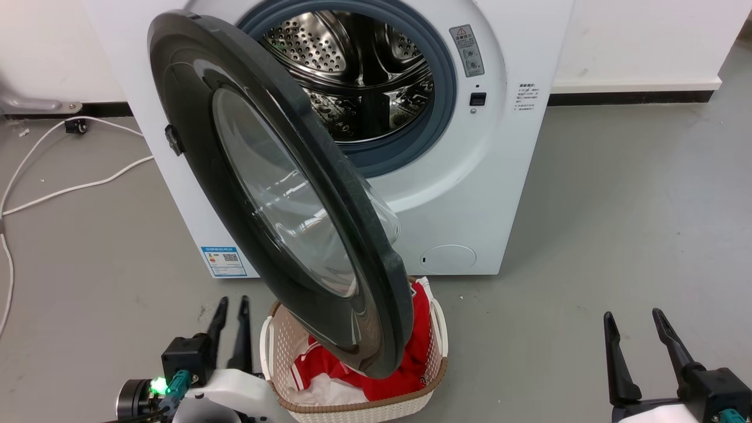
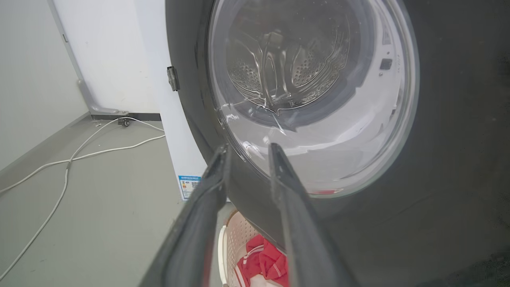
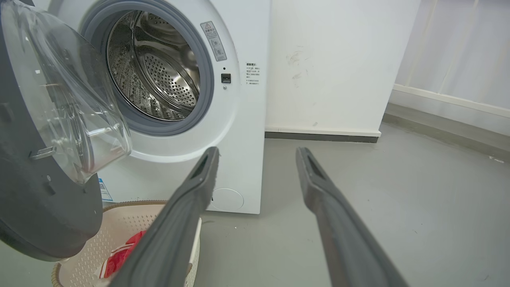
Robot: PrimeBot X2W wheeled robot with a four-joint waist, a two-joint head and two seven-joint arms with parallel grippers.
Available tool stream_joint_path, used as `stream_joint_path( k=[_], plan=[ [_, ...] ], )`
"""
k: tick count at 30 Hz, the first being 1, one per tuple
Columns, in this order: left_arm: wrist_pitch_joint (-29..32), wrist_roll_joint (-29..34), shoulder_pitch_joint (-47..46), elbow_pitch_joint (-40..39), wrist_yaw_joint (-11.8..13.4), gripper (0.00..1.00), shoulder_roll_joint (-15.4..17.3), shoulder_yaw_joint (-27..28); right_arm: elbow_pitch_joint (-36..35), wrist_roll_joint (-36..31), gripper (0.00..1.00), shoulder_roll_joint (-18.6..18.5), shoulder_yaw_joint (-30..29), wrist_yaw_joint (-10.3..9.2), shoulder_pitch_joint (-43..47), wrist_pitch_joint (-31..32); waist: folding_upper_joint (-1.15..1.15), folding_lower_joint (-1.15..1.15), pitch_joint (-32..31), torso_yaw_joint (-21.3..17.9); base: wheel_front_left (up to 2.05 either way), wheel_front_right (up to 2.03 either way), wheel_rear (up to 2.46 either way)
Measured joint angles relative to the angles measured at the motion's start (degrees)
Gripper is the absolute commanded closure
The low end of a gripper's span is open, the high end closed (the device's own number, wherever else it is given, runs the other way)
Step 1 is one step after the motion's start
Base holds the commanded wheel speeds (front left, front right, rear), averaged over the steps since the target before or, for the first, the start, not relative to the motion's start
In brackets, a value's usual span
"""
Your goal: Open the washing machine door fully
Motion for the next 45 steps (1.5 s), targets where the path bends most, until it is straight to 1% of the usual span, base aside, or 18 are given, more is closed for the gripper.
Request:
stream_joint_path(
  k=[8,13,18,23,27,29,36,39,42,45],
  plan=[
    [0.0,0.96,-0.2,-1.27,0.16,1.0,0.09,-0.13,0.04,0.0,0.0,0.18,0.08,0.0,-0.05,-0.11,0.0,0.0,0.19,-0.22,0.0,0.0,0.0],
    [0.0,0.96,-1.65,-5.05,0.87,1.0,0.08,-0.07,0.05,-0.01,0.0,0.23,-0.22,0.0,-0.1,-0.18,0.0,0.0,0.33,-0.16,0.0,0.0,0.0],
    [0.0,1.16,-3.96,-12.39,1.68,1.0,0.07,-1.12,0.11,0.0,0.0,0.3,-0.63,0.0,-0.1,-0.19,0.0,0.0,0.35,0.06,0.0,0.0,0.0],
    [0.01,2.24,-6.51,-21.34,2.75,1.0,0.05,-3.09,0.14,-0.01,0.0,0.34,-0.8,0.0,-0.09,-0.16,0.0,0.0,0.12,0.36,0.0,0.0,0.0],
    [1.27,3.49,-8.04,-28.88,3.54,1.0,0.04,-4.71,0.11,-0.16,0.0,0.35,-0.89,0.0,-0.08,0.01,0.0,0.0,-0.22,0.42,0.0,0.0,0.0],
    [2.31,3.93,-8.67,-32.36,3.94,1.0,0.04,-5.87,0.09,-0.18,0.0,0.36,-0.92,0.0,-0.05,0.09,0.0,0.0,-0.41,0.46,0.0,0.0,0.0],
    [5.93,5.52,-11.34,-42.29,3.99,1.0,0.02,-11.09,-0.08,-0.19,0.0,0.37,-1.04,0.0,0.16,0.4,0.0,0.0,-1.03,0.32,0.0,0.0,0.0],
    [7.26,5.7,-11.56,-44.39,3.91,1.0,0.01,-12.76,-0.11,-0.19,0.0,0.37,-1.05,0.0,0.38,0.56,0.0,0.0,-1.25,0.22,0.0,0.0,0.0],
    [9.47,5.8,-11.55,-46.54,3.08,1.0,0.02,-15.75,-0.16,-0.18,0.0,0.38,-1.03,0.0,0.59,0.59,0.0,0.0,-1.44,0.09,0.0,0.0,0.0],
    [11.74,4.6,-10.68,-47.52,1.89,1.0,-0.01,-20.01,-0.23,-0.18,0.0,0.38,-1.09,0.0,0.98,0.78,0.0,0.0,-1.49,0.1,0.0,0.0,0.0]
  ],
)
